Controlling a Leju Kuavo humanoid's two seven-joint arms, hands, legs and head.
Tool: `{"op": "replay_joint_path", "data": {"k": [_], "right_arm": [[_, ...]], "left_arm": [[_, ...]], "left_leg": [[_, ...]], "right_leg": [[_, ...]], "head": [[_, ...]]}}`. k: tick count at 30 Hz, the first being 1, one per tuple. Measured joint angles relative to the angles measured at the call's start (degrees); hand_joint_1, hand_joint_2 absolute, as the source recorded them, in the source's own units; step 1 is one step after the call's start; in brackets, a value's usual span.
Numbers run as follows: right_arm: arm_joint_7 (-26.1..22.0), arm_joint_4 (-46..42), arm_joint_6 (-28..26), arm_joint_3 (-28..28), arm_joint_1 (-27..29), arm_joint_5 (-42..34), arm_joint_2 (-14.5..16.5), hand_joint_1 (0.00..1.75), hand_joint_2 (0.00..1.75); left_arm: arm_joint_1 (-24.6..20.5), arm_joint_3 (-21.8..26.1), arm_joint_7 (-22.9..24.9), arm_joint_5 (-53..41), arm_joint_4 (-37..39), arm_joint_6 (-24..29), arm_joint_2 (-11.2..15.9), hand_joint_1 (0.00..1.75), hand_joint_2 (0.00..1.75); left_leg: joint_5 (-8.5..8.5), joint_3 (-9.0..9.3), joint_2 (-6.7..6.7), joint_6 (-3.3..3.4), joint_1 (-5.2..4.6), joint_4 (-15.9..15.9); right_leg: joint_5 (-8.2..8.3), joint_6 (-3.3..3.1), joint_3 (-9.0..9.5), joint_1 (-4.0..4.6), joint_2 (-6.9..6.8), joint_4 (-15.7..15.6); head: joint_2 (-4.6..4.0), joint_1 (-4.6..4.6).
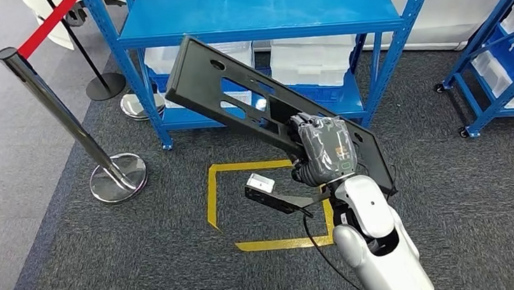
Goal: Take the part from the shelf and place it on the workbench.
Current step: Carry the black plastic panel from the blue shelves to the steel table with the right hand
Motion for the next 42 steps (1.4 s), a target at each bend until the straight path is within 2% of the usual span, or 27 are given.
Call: {"op": "replay_joint_path", "data": {"k": [2,3,5,6,7,9,10,11,13,14,15,17,19,21,23,25,26,28,30,32,33,35,36,37,40,41,42], "right_arm": [[0.1,-0.1,0.0,0.0,0.1,0.0,0.0,1.75,1.75],[0.2,-0.2,0.0,0.0,0.1,0.0,0.0,1.75,1.75],[0.3,-0.2,0.0,0.0,0.2,0.1,-0.1,1.75,1.75],[0.4,-0.2,0.0,0.0,0.2,0.1,-0.2,1.75,1.75],[0.5,-0.2,0.0,0.0,0.3,0.2,-0.2,1.75,1.75],[0.7,-0.2,0.0,0.0,0.3,0.3,-0.3,1.75,1.75],[0.7,-0.2,0.0,0.0,0.4,0.3,-0.3,1.75,1.75],[0.8,-0.2,0.0,0.0,0.4,0.3,-0.4,1.75,1.75],[0.8,-0.1,0.0,0.0,0.5,0.4,-0.5,1.75,1.75],[0.8,-0.2,0.0,0.0,0.5,0.5,-0.5,1.75,1.75],[0.8,-0.2,0.0,0.0,0.5,0.5,-0.5,1.75,1.75],[0.8,-0.3,0.0,0.0,0.4,0.8,-0.3,1.75,1.75],[1.0,-0.4,-0.1,0.2,0.4,1.3,-0.1,1.75,1.75],[1.2,-0.4,-0.1,0.4,0.4,1.8,0.2,1.75,1.75],[1.3,-0.3,-0.1,0.7,0.5,2.0,0.6,1.75,1.75],[1.5,-0.3,-0.2,0.9,0.5,2.1,1.0,1.75,1.75],[1.5,-0.2,-0.2,1.0,0.6,2.2,1.1,1.75,1.75],[1.6,-0.1,-0.2,1.4,0.6,2.5,1.1,1.75,1.75],[1.8,-0.1,-0.2,1.8,0.7,2.7,1.2,1.75,1.75],[2.1,-0.1,-0.2,1.9,0.7,2.9,1.3,1.75,1.75],[2.2,-0.1,-0.2,2.0,0.7,3.0,1.3,1.75,1.75],[2.5,-0.1,-0.2,2.2,0.7,3.1,1.3,1.75,1.75],[2.6,-0.1,-0.2,2.3,0.6,3.1,1.3,1.75,1.75],[2.6,-0.1,-0.2,2.4,0.6,3.1,1.3,1.75,1.75],[2.9,-0.1,-0.2,2.5,0.6,3.3,1.1,1.75,1.75],[2.9,-0.1,-0.1,2.5,0.6,3.4,1.0,1.75,1.75],[3.0,-0.2,0.0,2.5,0.6,3.5,0.9,1.75,1.75]], "left_arm": [[-0.1,0.0,-0.1,0.0,0.0,0.0,0.0,0.00,1.75],[-0.1,0.0,-0.1,-0.1,0.0,0.0,0.0,0.00,1.75],[0.0,0.0,-0.2,-0.2,0.0,0.0,0.0,0.00,1.75],[0.0,0.0,-0.2,-0.2,0.0,0.0,0.0,0.00,1.75],[0.0,0.0,-0.2,-0.3,0.0,0.0,0.0,0.00,1.75],[0.0,0.1,-0.2,-0.5,0.0,0.0,0.0,0.00,1.75],[0.0,0.1,-0.2,-0.6,0.0,0.0,0.0,0.00,1.75],[0.0,0.1,-0.3,-0.6,0.0,0.0,0.0,0.00,1.75],[0.0,0.1,-0.3,-0.7,0.0,0.0,0.0,0.00,1.75],[0.0,0.1,-0.3,-0.7,0.0,0.0,0.0,0.00,1.75],[-0.1,0.1,-0.3,-0.7,0.0,0.1,0.0,0.00,1.75],[-0.1,0.1,-0.3,-0.6,0.0,0.2,-0.1,0.00,1.75],[0.0,0.3,-0.3,-0.6,0.0,0.3,-0.1,0.00,1.75],[0.0,0.4,-0.1,-0.5,0.0,0.3,-0.1,0.00,1.75],[0.1,0.6,-0.1,-0.5,0.0,0.4,-0.2,0.00,1.75],[0.2,0.8,0.0,-0.5,0.0,0.5,-0.2,0.00,1.75],[0.2,0.8,0.0,-0.5,0.0,0.5,-0.1,0.00,1.75],[0.1,1.0,0.1,-0.5,0.0,0.5,0.0,0.00,1.75],[0.0,1.1,0.1,-0.5,0.0,0.5,0.1,0.00,1.75],[-0.1,1.1,0.0,-0.5,0.0,0.5,0.1,0.00,1.75],[-0.1,1.1,-0.1,-0.5,0.0,0.5,0.1,0.00,1.75],[-0.1,1.1,-0.2,-0.6,0.0,0.6,0.1,0.00,1.75],[-0.1,1.1,-0.3,-0.6,0.0,0.6,0.1,0.00,1.75],[-0.1,1.1,-0.3,-0.6,0.0,0.5,0.1,0.00,1.75],[-0.1,1.2,-0.6,-0.6,0.0,0.5,0.2,0.00,1.75],[-0.1,1.2,-0.9,-0.6,0.0,0.6,0.2,0.00,1.75],[-0.1,1.2,-1.4,-0.4,0.0,0.7,0.2,0.00,1.75]], "left_leg": [[-2.38,4.58,-0.22,0.40,-0.27,-6.8],[-3.10,5.28,-0.33,0.70,-0.44,-8.4],[-2.35,4.53,-0.22,1.61,-0.42,-8.6],[-1.71,3.99,-0.04,2.14,-0.38,-8.6],[-0.95,3.33,0.15,2.62,-0.34,-8.7],[0.63,1.58,0.35,3.12,-0.47,-8.6],[1.45,0.56,0.39,3.19,-0.57,-8.5],[2.26,-0.56,0.44,3.21,-0.68,-8.4],[3.78,-2.71,0.49,3.13,-0.94,-8.3],[4.49,-3.60,0.49,3.06,-1.07,-8.2],[5.11,-4.26,0.46,2.93,-1.20,-8.2],[6.31,-4.95,0.43,2.46,-1.23,-8.3],[7.63,-5.16,0.47,1.81,-0.92,-8.8],[7.53,-5.62,0.33,1.17,-0.67,-8.8],[3.03,-6.92,0.05,0.63,-0.60,-5.4],[-2.70,-8.61,-0.06,0.10,-0.45,1.8],[-3.82,-9.04,-0.06,-0.18,-0.36,5.2],[-1.89,-7.92,-0.01,-0.72,-0.16,7.8],[0.53,-3.03,0.87,-1.22,0.13,2.8],[-0.86,2.51,2.30,-1.07,-0.06,-5.0],[-1.94,3.87,2.67,-0.67,-0.21,-7.3],[-1.86,3.59,1.99,0.75,-0.40,-8.2],[-1.32,3.15,1.69,1.32,-0.37,-8.2],[-0.61,2.60,1.40,1.95,-0.34,-8.3],[1.71,0.05,0.36,3.04,-0.44,-8.3],[2.42,-0.98,-0.15,3.12,-0.56,-8.3],[3.15,-2.01,-0.71,3.14,-0.71,-8.3]], "right_leg": [[1.09,0.73,-1.13,0.06,0.05,0.6],[1.65,1.08,-1.34,0.10,0.04,0.7],[2.09,1.75,-1.56,-0.07,0.15,0.7],[0.77,2.06,-1.88,-0.19,0.23,1.5],[-1.77,2.35,-2.42,-0.30,0.31,3.2],[-8.42,2.77,-3.75,-0.44,0.33,9.7],[-10.51,2.90,-4.23,-0.49,0.33,13.4],[-10.95,2.94,-4.23,-0.53,0.32,16.2],[-8.36,2.64,-1.85,-0.53,0.33,17.1],[-6.92,2.24,0.87,-0.41,0.33,14.5],[-6.74,1.68,4.33,-0.21,0.32,10.4],[-8.51,0.74,10.26,0.32,0.28,1.9],[-9.17,0.15,11.86,0.85,0.27,-1.6],[-7.64,-0.54,10.96,0.73,0.09,-2.3],[-5.96,-1.31,9.48,0.36,-0.16,-2.8],[-4.45,-1.68,7.54,0.43,-0.43,-2.6],[-3.74,-1.63,6.49,0.42,-0.65,-2.4],[-2.47,-1.32,4.23,0.24,-1.30,-1.7],[-1.53,-0.72,1.96,-0.03,-2.01,-0.5],[-0.94,-0.05,0.50,0.02,-2.78,0.8],[-0.65,0.27,0.23,0.16,-3.23,1.2],[0.04,0.95,0.03,0.21,-4.17,1.5],[-0.28,1.29,-0.25,0.09,-4.02,2.1],[-1.74,1.62,-0.71,-0.07,-3.32,3.4],[-10.49,2.20,-2.55,-0.35,-0.44,11.8],[-12.08,2.21,-2.82,-0.33,-0.12,14.8],[-12.06,2.09,-2.62,-0.27,0.02,16.9]], "head": [[0.01,0.03],[0.01,0.03],[0.01,0.05],[0.01,0.06],[0.00,0.09],[-0.01,0.09],[-0.01,0.09],[-0.01,0.08],[-0.01,0.08],[-0.01,0.08],[0.00,0.06],[0.00,0.04],[0.00,0.08],[0.00,0.11],[-0.01,0.07],[-0.01,0.04],[-0.01,0.03],[-0.01,0.03],[0.00,-0.01],[0.01,-0.01],[0.01,0.00],[0.00,0.08],[0.00,0.08],[0.00,0.09],[-0.01,0.09],[-0.01,0.09],[-0.01,0.08]]}}
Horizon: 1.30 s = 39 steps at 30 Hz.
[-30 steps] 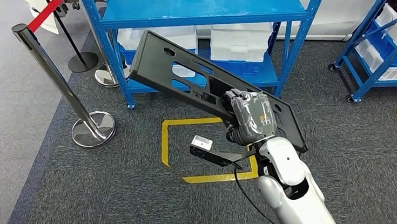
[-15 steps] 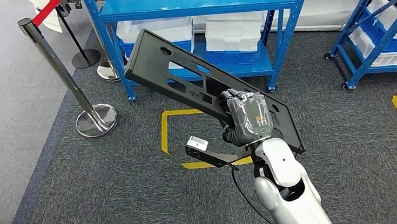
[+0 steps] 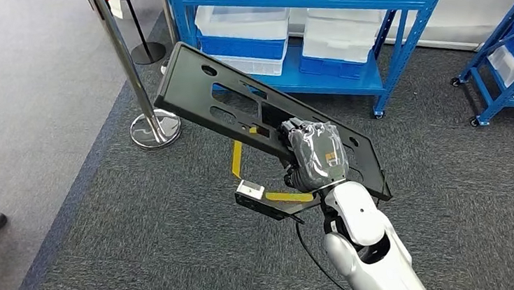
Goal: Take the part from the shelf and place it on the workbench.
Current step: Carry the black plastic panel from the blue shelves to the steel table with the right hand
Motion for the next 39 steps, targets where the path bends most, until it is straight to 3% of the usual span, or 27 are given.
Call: {"op": "replay_joint_path", "data": {"k": [1,3,5,7,9,11,14,15,16,17,18,20,22,23,25,27,29,30,32,33,34,35,37,39], "right_arm": [[0.1,-0.1,0.2,0.0,0.0,0.1,-0.1,1.75,1.75],[0.2,-0.6,0.8,0.0,-0.4,0.3,-0.3,1.75,1.75],[0.1,-1.4,1.4,0.0,-1.2,0.3,-0.6,1.75,1.75],[0.0,-2.0,1.9,0.0,-2.2,0.2,-1.0,1.75,1.75],[-0.1,-2.3,2.4,-0.1,-2.9,0.1,-1.2,1.75,1.75],[-0.2,-2.4,2.7,-0.1,-3.3,0.1,-1.3,1.75,1.75],[-0.3,-2.5,3.0,-0.2,-3.5,0.0,-1.6,1.75,1.75],[-0.3,-2.5,3.0,-0.3,-3.5,0.0,-1.7,1.75,1.75],[-0.4,-2.5,3.0,-0.3,-3.5,0.0,-1.8,1.75,1.75],[-0.4,-2.5,3.0,-0.3,-3.5,0.0,-1.9,1.75,1.75],[-0.4,-2.5,3.0,-0.3,-3.6,-0.1,-1.9,1.75,1.75],[-0.5,-2.5,3.0,-0.4,-3.7,-0.2,-2.0,1.75,1.75],[-0.5,-2.5,3.0,-0.4,-3.7,-0.2,-2.0,1.75,1.75],[-0.5,-2.5,3.0,-0.4,-3.7,-0.2,-2.0,1.75,1.75],[-0.5,-2.5,3.0,-0.5,-3.9,-0.2,-2.1,1.75,1.75],[-0.7,-2.5,3.0,-0.7,-4.3,-0.2,-2.2,1.75,1.75],[-0.9,-2.5,3.0,-0.7,-4.6,-0.3,-2.3,1.75,1.75],[-0.9,-2.5,3.0,-0.7,-4.5,-0.3,-2.4,1.75,1.75],[-1.0,-2.3,3.0,-0.7,-4.4,-0.3,-2.6,1.75,1.75],[-1.0,-2.3,3.0,-0.7,-4.3,-0.3,-2.6,1.75,1.75],[-1.0,-2.2,3.0,-0.7,-4.3,-0.3,-2.6,1.75,1.75],[-1.0,-2.2,3.0,-0.7,-4.4,-0.3,-2.6,1.75,1.75],[-1.0,-2.2,3.0,-0.7,-4.6,-0.3,-2.7,1.75,1.75],[-1.0,-2.2,3.0,-0.7,-4.8,-0.3,-2.7,1.75,1.75]], "left_arm": [[0.0,0.0,-0.6,0.3,0.0,0.1,0.0,0.00,1.75],[0.0,0.2,-1.7,0.8,0.0,0.3,0.0,0.00,1.75],[-0.1,0.5,-2.3,1.1,0.0,0.4,-0.2,0.00,1.75],[-0.1,0.9,-2.4,1.3,0.0,0.4,-0.2,0.00,1.75],[0.1,1.3,-2.3,1.4,0.0,0.5,0.0,0.00,1.75],[0.2,1.4,-2.1,1.5,0.0,0.6,0.1,0.00,1.75],[0.1,1.4,-2.1,1.6,0.0,0.7,0.3,0.00,1.75],[0.1,1.5,-2.1,1.6,0.0,0.7,0.4,0.00,1.75],[0.1,1.5,-2.1,1.6,0.0,0.8,0.5,0.00,1.75],[0.1,1.6,-2.1,1.6,0.0,0.8,0.7,0.00,1.75],[0.1,1.7,-2.1,1.7,0.0,0.8,0.8,0.00,1.75],[0.1,1.8,-2.2,1.7,0.0,0.8,0.9,0.00,1.75],[0.0,1.8,-2.2,1.7,0.0,0.8,0.9,0.00,1.75],[0.0,1.8,-2.2,1.7,0.0,0.8,0.9,0.00,1.75],[0.0,1.8,-2.2,1.7,0.0,0.8,0.9,0.00,1.75],[0.0,1.9,-2.3,1.7,0.0,0.8,0.9,0.00,1.75],[0.0,2.0,-2.2,1.7,0.0,0.8,0.9,0.00,1.75],[0.0,2.1,-2.2,1.7,0.0,0.8,0.9,0.00,1.75],[0.0,2.3,-2.2,1.7,0.0,0.8,0.9,0.00,1.75],[0.0,2.4,-2.2,1.7,0.0,0.8,0.9,0.00,1.75],[0.0,2.5,-2.2,1.7,0.0,0.8,1.0,0.00,1.75],[0.0,2.6,-2.2,1.7,0.0,0.8,1.0,0.00,1.75],[0.0,2.7,-2.3,1.7,0.0,0.8,0.8,0.00,1.75],[0.0,2.7,-2.3,1.7,0.0,0.8,0.8,0.00,1.75]], "left_leg": [[0.67,-0.96,-0.56,-0.02,-0.15,0.0],[2.08,-2.55,-1.66,-0.09,-0.39,0.0],[3.27,-3.51,-2.60,-0.36,-0.57,0.0],[4.41,-3.84,-3.39,-0.94,-0.49,-0.3],[5.17,-4.08,-3.80,-1.57,-0.48,-0.7],[3.27,-5.07,-2.58,-2.01,-0.53,1.0],[-3.40,-8.36,-0.52,-3.08,0.23,11.0],[-4.08,-8.96,-0.28,-3.59,0.55,13.9],[-3.46,-8.63,-0.06,-4.08,0.84,14.7],[-2.13,-7.17,0.33,-4.53,1.13,13.3],[-0.90,-4.69,1.32,-4.98,1.39,10.0],[0.05,-0.48,3.38,-5.59,1.68,3.7],[-0.22,0.60,4.33,-5.77,1.71,1.8],[-0.43,0.62,4.48,-5.80,1.66,1.7],[-0.76,0.80,4.60,-5.04,1.21,1.4],[-0.72,0.56,3.33,-2.91,0.98,1.1],[-0.42,-0.10,1.58,-1.27,1.12,0.9],[-0.24,-0.36,0.98,-0.99,1.06,0.9],[0.09,-0.85,-0.42,-0.60,0.84,0.9],[0.24,-1.01,-1.17,-0.51,0.71,0.9],[0.39,-1.09,-1.96,-0.48,0.57,0.9],[0.53,-1.11,-2.72,-0.49,0.44,0.9],[0.89,-1.25,-4.00,-0.74,0.40,0.9],[1.36,-1.70,-5.01,-1.32,0.67,0.8]], "right_leg": [[1.31,-0.30,0.85,0.13,0.14,0.4],[4.48,-1.65,5.13,0.58,1.18,-4.1],[3.81,-3.21,11.15,1.12,3.06,-12.7],[2.25,-3.75,14.30,1.56,3.65,-17.9],[3.07,-3.69,14.52,1.43,2.62,-19.3],[4.30,-3.83,14.30,0.95,1.45,-20.3],[5.33,-3.71,13.17,0.68,-0.75,-20.5],[5.54,-3.49,12.73,0.57,-1.59,-20.4],[5.66,-3.31,12.28,0.41,-2.37,-20.1],[5.69,-3.09,11.85,0.18,-3.08,-19.7],[5.57,-2.77,11.45,0.01,-3.74,-19.2],[5.25,-2.20,10.95,-0.15,-4.56,-18.2],[5.11,-1.98,10.84,-0.12,-4.76,-17.9],[5.10,-1.96,10.80,-0.15,-4.79,-17.9],[4.88,-1.61,10.54,0.05,-5.33,-17.4],[3.80,-0.64,10.07,0.06,-4.82,-16.0],[0.76,0.10,8.15,-0.23,-2.15,-11.4],[-1.19,0.18,6.42,-0.29,-0.81,-7.8],[-3.43,0.12,3.25,-0.30,0.01,-1.4],[-2.97,-0.07,2.81,-0.27,0.13,-0.7],[-1.40,-0.41,3.49,-0.18,0.35,-2.3],[0.88,-0.93,5.14,-0.05,0.91,-5.8],[4.22,-2.30,8.56,0.16,3.33,-13.3],[4.98,-3.04,9.74,0.40,4.65,-16.3]], "head": [[0.00,0.01],[0.00,0.00],[0.00,-0.02],[0.01,-0.02],[0.01,0.01],[0.00,-0.10],[0.00,-0.23],[0.00,-0.23],[0.00,-0.22],[0.00,-0.23],[0.00,-0.24],[0.00,-0.27],[0.00,-0.28],[0.00,-0.29],[0.01,-0.33],[0.01,-0.32],[0.01,-0.26],[0.01,-0.27],[0.00,-0.26],[0.00,-0.26],[0.00,-0.26],[0.00,-0.27],[0.00,-0.37],[0.01,-0.36]]}}
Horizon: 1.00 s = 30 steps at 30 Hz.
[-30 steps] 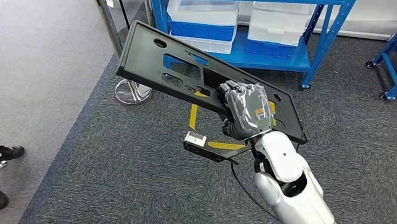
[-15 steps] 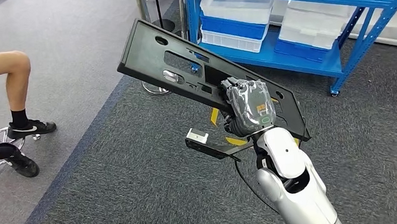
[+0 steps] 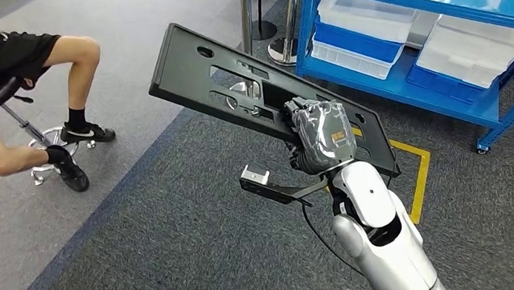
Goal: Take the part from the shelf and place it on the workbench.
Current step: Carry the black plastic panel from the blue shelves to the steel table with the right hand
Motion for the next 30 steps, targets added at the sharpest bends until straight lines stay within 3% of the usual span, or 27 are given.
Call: {"op": "replay_joint_path", "data": {"k": [2,3,4,6,8,9,10,12,14,15,17,18,20,22,23,24,25,26,28,30], "right_arm": [[0.0,0.0,0.0,0.0,-0.1,0.0,0.0,1.75,1.75],[0.0,0.0,0.0,0.0,-0.2,0.0,0.0,1.75,1.75],[0.0,0.0,0.0,0.0,-0.3,0.0,0.1,1.75,1.75],[0.0,0.0,0.0,0.0,-0.4,0.0,0.1,1.75,1.75],[0.0,0.1,0.0,0.0,-0.3,0.0,0.1,1.75,1.75],[0.0,0.1,0.0,0.0,-0.2,0.0,0.1,1.75,1.75],[0.0,0.1,0.0,0.0,-0.2,0.0,0.1,1.75,1.75],[0.0,0.1,0.0,0.0,-0.2,0.0,0.1,1.75,1.75],[0.0,0.1,0.0,0.0,-0.3,0.0,0.1,1.75,1.75],[0.0,0.1,0.0,0.0,-0.3,0.0,0.1,1.75,1.75],[0.0,0.1,0.0,0.0,-0.4,0.0,0.2,1.75,1.75],[0.0,0.1,0.0,0.0,-0.4,0.0,0.2,1.75,1.75],[0.0,0.1,0.0,0.0,-0.5,0.0,0.2,1.75,1.75],[0.0,0.1,0.0,0.0,-0.4,0.0,0.1,1.75,1.75],[0.0,0.2,0.0,0.0,-0.2,0.0,0.1,1.75,1.75],[0.0,0.2,0.0,0.0,-0.1,0.0,0.1,1.75,1.75],[0.0,0.2,0.0,0.0,0.0,0.0,0.0,1.75,1.75],[0.0,0.2,0.0,0.0,0.0,0.0,0.0,1.75,1.75],[0.0,0.2,0.0,0.0,-0.2,0.0,0.0,1.75,1.75],[-0.1,0.2,0.0,0.0,-0.4,0.0,-0.1,1.75,1.75]], "left_arm": [[0.1,0.0,0.0,0.0,0.0,0.0,0.1,0.00,1.75],[0.2,0.0,0.0,0.0,0.0,0.0,0.1,0.00,1.75],[0.2,0.0,0.0,0.0,0.0,0.0,0.1,0.00,1.75],[0.0,0.0,0.0,0.0,0.0,0.0,0.1,0.00,1.75],[0.0,0.0,0.0,0.0,0.0,-0.1,0.2,0.00,1.75],[0.1,0.0,0.0,0.0,0.0,-0.1,0.2,0.00,1.75],[0.1,0.1,0.0,0.0,0.0,-0.1,0.3,0.00,1.75],[0.1,0.1,0.0,0.0,0.0,0.0,0.4,0.00,1.75],[0.1,0.1,0.0,0.0,0.0,0.0,0.5,0.00,1.75],[0.1,0.1,0.0,0.0,0.0,0.0,0.5,0.00,1.75],[0.2,0.1,0.0,0.0,0.0,0.0,0.5,0.00,1.75],[0.2,0.1,0.0,0.0,0.0,0.0,0.5,0.00,1.75],[0.1,0.1,0.0,0.0,0.0,0.0,0.5,0.00,1.75],[0.0,0.1,0.0,0.0,0.0,0.0,0.5,0.00,1.75],[0.0,0.1,0.0,0.0,0.0,0.0,0.5,0.00,1.75],[0.0,0.1,0.0,0.0,0.0,0.0,0.5,0.00,1.75],[0.1,0.1,0.0,0.0,0.0,0.0,0.5,0.00,1.75],[0.1,0.1,0.0,0.0,0.0,0.0,0.5,0.00,1.75],[0.1,0.1,0.0,0.0,0.0,0.0,0.4,0.00,1.75],[-0.1,0.1,0.0,0.0,0.0,0.0,0.3,0.00,1.75]], "left_leg": [[0.46,-0.36,-1.01,-0.75,0.15,-0.3],[0.24,-0.61,-0.68,-1.02,0.05,-0.1],[-0.66,-1.21,0.31,-1.25,-0.07,1.0],[-4.22,-3.75,3.28,-1.69,-0.12,6.7],[-7.23,-6.44,4.68,-2.37,0.19,13.2],[-7.37,-6.68,4.92,-2.68,0.34,14.4],[-6.51,-5.76,5.20,-2.92,0.47,13.3],[-3.64,-1.45,6.86,-3.13,0.58,6.1],[-2.27,1.58,8.21,-2.47,0.35,0.8],[-2.35,1.83,8.32,-1.96,0.21,0.1],[-2.02,1.62,7.07,-0.96,0.20,0.1],[-1.83,1.59,6.59,-0.59,0.29,-0.1],[-1.40,1.50,5.69,0.13,0.51,-0.4],[-1.14,1.14,4.68,0.55,0.47,-0.4],[-1.05,0.98,4.04,0.67,0.39,-0.4],[-0.96,0.87,3.34,0.72,0.31,-0.4],[-0.88,0.83,2.63,0.72,0.25,-0.4],[-0.80,0.85,1.84,0.66,0.21,-0.4],[-0.56,0.78,0.42,0.37,0.16,-0.4],[-0.20,0.35,-0.81,-0.20,0.32,-0.4]], "right_leg": [[0.56,0.04,0.15,-0.06,-1.03,-0.8],[0.96,0.09,0.35,-0.28,-1.67,-1.5],[1.42,0.08,0.54,-0.52,-2.42,-2.2],[1.92,0.04,0.63,-0.67,-4.04,-2.9],[1.97,0.03,0.34,-0.63,-5.73,-2.7],[1.92,0.11,0.18,-0.64,-6.55,-2.6],[1.83,0.27,0.05,-0.69,-7.31,-2.3],[1.41,0.93,-0.15,-0.77,-8.69,-1.6],[0.90,1.76,-0.35,-0.48,-9.74,-0.8],[0.79,2.08,-0.42,-0.27,-10.17,-0.6],[0.75,2.53,-0.37,-0.17,-10.91,-0.5],[0.41,2.81,-0.38,-0.33,-10.51,-0.3],[-2.00,3.29,-1.61,-0.70,-7.89,2.8],[-5.90,3.47,-4.93,-0.83,-5.22,10.1],[-7.13,3.47,-6.57,-0.82,-4.78,13.6],[-7.32,3.40,-7.47,-0.80,-4.60,15.4],[-6.29,3.22,-7.22,-0.77,-4.47,14.9],[-4.32,2.92,-5.90,-0.74,-4.09,12.1],[-0.52,2.07,-2.22,-0.71,-1.66,4.3],[0.69,1.54,-0.37,-0.61,0.41,0.0]], "head": [[0.01,0.12],[0.01,0.09],[0.01,-0.04],[0.00,-0.27],[-0.01,-0.33],[-0.01,-0.34],[-0.01,-0.34],[-0.01,-0.35],[-0.01,-0.32],[-0.01,-0.30],[-0.01,-0.29],[-0.01,-0.28],[-0.01,-0.27],[-0.01,-0.27],[-0.01,-0.27],[-0.01,-0.27],[-0.01,-0.27],[-0.01,-0.27],[-0.01,-0.31],[0.00,-0.30]]}}
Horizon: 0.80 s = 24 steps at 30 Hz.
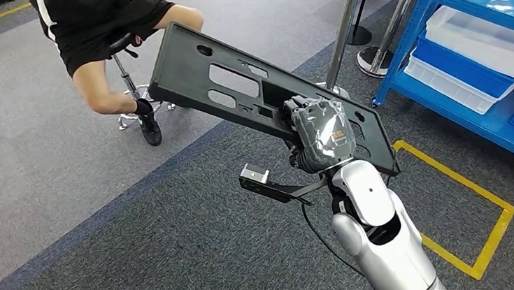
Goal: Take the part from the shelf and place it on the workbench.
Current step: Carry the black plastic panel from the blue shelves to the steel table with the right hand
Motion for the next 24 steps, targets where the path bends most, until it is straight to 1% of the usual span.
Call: {"op": "replay_joint_path", "data": {"k": [1,2,3,4,5,6,7,8,9,10,11,12,13,14,15,16,17,18,19,20,21,22,23,24], "right_arm": [[0.0,0.0,0.0,0.0,-0.1,0.0,0.0,1.75,1.75],[-0.1,0.0,0.0,0.0,-0.2,-0.1,0.0,1.75,1.75],[-0.1,0.1,0.0,0.0,-0.2,-0.1,0.0,1.75,1.75],[-0.1,0.1,0.0,0.0,-0.3,-0.2,0.0,1.75,1.75],[-0.1,0.1,0.0,0.0,-0.4,-0.3,0.0,1.75,1.75],[-0.1,0.1,0.0,0.0,-0.4,-0.5,0.0,1.75,1.75],[-0.1,0.1,0.0,0.0,-0.4,-0.8,-0.1,1.75,1.75],[-0.2,0.1,0.1,0.0,-0.4,-1.1,-0.1,1.75,1.75],[-0.3,0.1,0.2,0.0,-0.4,-1.4,-0.1,1.75,1.75],[-0.4,0.1,0.3,-0.1,-0.4,-1.7,-0.2,1.75,1.75],[-0.4,0.0,0.5,-0.1,-0.4,-2.0,-0.2,1.75,1.75],[-0.4,-0.2,0.7,-0.1,-0.4,-2.3,-0.2,1.75,1.75],[-0.4,-0.4,0.8,-0.1,-0.4,-2.5,-0.2,1.75,1.75],[-0.4,-0.7,0.9,-0.2,-0.5,-2.6,-0.2,1.75,1.75],[-0.4,-1.0,0.9,-0.2,-0.5,-2.8,-0.2,1.75,1.75],[-0.4,-1.3,1.0,-0.2,-0.5,-2.8,-0.2,1.75,1.75],[-0.4,-1.6,1.0,-0.2,-0.5,-2.9,-0.1,1.75,1.75],[-0.4,-1.8,1.0,-0.2,-0.5,-3.0,-0.1,1.75,1.75],[-0.5,-2.1,1.0,-0.2,-0.6,-3.0,-0.1,1.75,1.75],[-0.5,-2.3,1.0,-0.2,-0.6,-3.0,-0.1,1.75,1.75],[-0.5,-2.4,1.0,-0.2,-0.6,-3.0,-0.1,1.75,1.75],[-0.5,-2.5,1.0,-0.3,-0.5,-3.0,-0.2,1.75,1.75],[-0.5,-2.5,1.0,-0.3,-0.3,-3.0,-0.2,1.75,1.75],[-0.4,-2.5,1.0,-0.3,-0.1,-3.0,-0.3,1.75,1.75]], "left_arm": [[0.0,0.0,0.0,0.0,0.0,0.0,0.0,0.00,1.75],[0.1,0.0,0.0,0.0,0.0,0.0,0.0,0.00,1.75],[0.2,0.0,0.0,0.0,0.0,0.0,0.0,0.00,1.75],[0.2,0.0,0.0,0.0,0.0,0.0,0.0,0.00,1.75],[0.2,0.0,-0.1,0.0,0.0,0.0,0.0,0.00,1.75],[0.2,0.0,-0.1,0.0,0.0,0.0,0.0,0.00,1.75],[0.1,0.0,-0.3,0.1,0.0,0.0,0.0,0.00,1.75],[0.1,0.0,-0.3,0.1,0.0,0.0,0.0,0.00,1.75],[0.1,0.0,-0.4,0.1,0.0,0.0,0.0,0.00,1.75],[0.1,0.0,-0.4,0.1,0.0,0.0,0.0,0.00,1.75],[0.1,0.1,-0.4,0.1,0.0,0.0,0.0,0.00,1.75],[0.1,0.1,-0.4,0.1,0.0,0.0,0.1,0.00,1.75],[0.1,0.1,-0.4,0.1,0.0,0.0,0.1,0.00,1.75],[0.1,0.1,-0.5,0.1,0.0,0.0,0.1,0.00,1.75],[0.1,0.1,-0.5,0.1,0.0,0.0,0.1,0.00,1.75],[0.1,0.2,-0.6,0.1,0.0,0.0,0.1,0.00,1.75],[0.1,0.2,-0.6,0.1,0.0,0.0,0.1,0.00,1.75],[0.2,0.2,-0.6,0.1,0.0,0.0,0.0,0.00,1.75],[0.2,0.2,-0.6,0.1,0.0,0.0,0.0,0.00,1.75],[0.1,0.2,-0.6,0.0,0.0,0.0,0.0,0.00,1.75],[0.1,0.2,-0.6,0.0,0.0,0.0,0.0,0.00,1.75],[0.0,0.2,-0.6,0.0,0.0,0.1,-0.1,0.00,1.75],[0.0,0.2,-0.5,-0.1,0.0,0.1,0.0,0.00,1.75],[0.0,0.2,-0.4,-0.1,0.0,0.1,0.0,0.00,1.75]], "left_leg": [[0.24,-0.25,-0.60,-0.40,0.15,-0.1],[0.48,-0.44,-1.26,-0.83,0.23,-0.3],[0.51,-0.63,-1.08,-1.13,0.28,-0.2],[0.02,-1.04,0.10,-1.41,0.16,0.5],[-1.12,-1.85,1.78,-1.64,0.02,2.1],[-2.91,-3.17,3.73,-1.81,0.04,5.0],[-4.91,-4.83,5.05,-2.10,0.02,8.6],[-6.53,-6.41,5.55,-2.36,0.09,12.2],[-7.29,-7.39,5.76,-2.58,0.15,14.6],[-6.94,-7.25,5.90,-2.73,0.18,14.9],[-5.66,-5.94,6.17,-2.79,0.19,12.9],[-3.88,-3.64,6.92,-2.76,0.17,9.1],[-2.71,-1.40,8.22,-2.48,-0.04,5.4],[-1.92,0.20,9.24,-2.05,-0.22,2.5],[-1.68,1.00,9.94,-1.57,-0.40,0.9],[-1.85,0.99,10.00,-1.09,-0.59,0.6],[-1.64,0.84,9.30,-0.73,-0.54,0.5],[-1.48,0.82,8.67,-0.36,-0.42,0.4],[-1.30,0.82,8.03,0.00,-0.28,0.2],[-1.08,0.80,7.42,0.36,-0.13,0.0],[-0.90,0.77,6.83,0.65,-0.03,-0.1],[-0.79,0.63,6.19,0.84,-0.06,-0.2],[-0.70,0.49,5.45,0.96,-0.12,-0.1],[-0.63,0.39,4.64,1.03,-0.18,-0.1]], "right_leg": [[-0.12,-0.09,0.10,0.09,0.13,-0.4],[0.05,-0.17,0.16,0.12,-0.55,-0.7],[0.29,-0.30,0.29,0.03,-1.29,-1.1],[0.59,-0.55,0.49,-0.11,-2.08,-1.6],[0.88,-0.80,0.65,-0.24,-2.94,-2.0],[1.02,-1.00,0.71,-0.22,-3.84,-2.2],[1.06,-1.18,0.64,-0.12,-4.72,-2.3],[1.05,-1.21,0.50,-0.02,-5.63,-2.2],[1.02,-1.20,0.37,0.05,-6.53,-2.1],[0.95,-1.15,0.27,0.08,-7.38,-1.9],[0.83,-1.04,0.22,0.08,-8.17,-1.7],[0.62,-0.84,0.21,0.08,-8.92,-1.5],[0.36,-0.58,0.18,0.21,-9.59,-1.2],[0.11,-0.28,0.14,0.39,-10.19,-0.9],[-0.08,0.01,0.13,0.60,-10.74,-0.6],[-0.16,0.26,0.14,0.81,-11.27,-0.6],[-0.21,0.49,0.24,0.87,-11.83,-0.5],[-0.39,0.76,0.33,0.80,-12.03,-0.5],[-0.99,1.06,0.23,0.63,-11.22,0.0],[-2.16,1.32,-0.29,0.41,-9.78,1.5],[-3.86,1.55,-1.35,0.19,-7.96,4.1],[-5.83,1.68,-2.94,0.06,-6.27,7.6],[-7.44,1.75,-4.72,-0.01,-5.45,11.4],[-8.22,1.77,-6.08,-0.04,-5.09,14.2]], "head": [[0.00,0.01],[0.00,0.06],[0.00,0.05],[-0.01,-0.04],[-0.01,-0.14],[-0.01,-0.23],[-0.01,-0.31],[-0.01,-0.31],[-0.01,-0.31],[-0.01,-0.31],[-0.01,-0.32],[0.00,-0.32],[0.00,-0.33],[0.00,-0.31],[-0.01,-0.28],[-0.01,-0.27],[-0.01,-0.24],[-0.01,-0.25],[-0.01,-0.25],[-0.01,-0.24],[-0.01,-0.23],[-0.01,-0.22],[-0.01,-0.22],[-0.01,-0.23]]}}
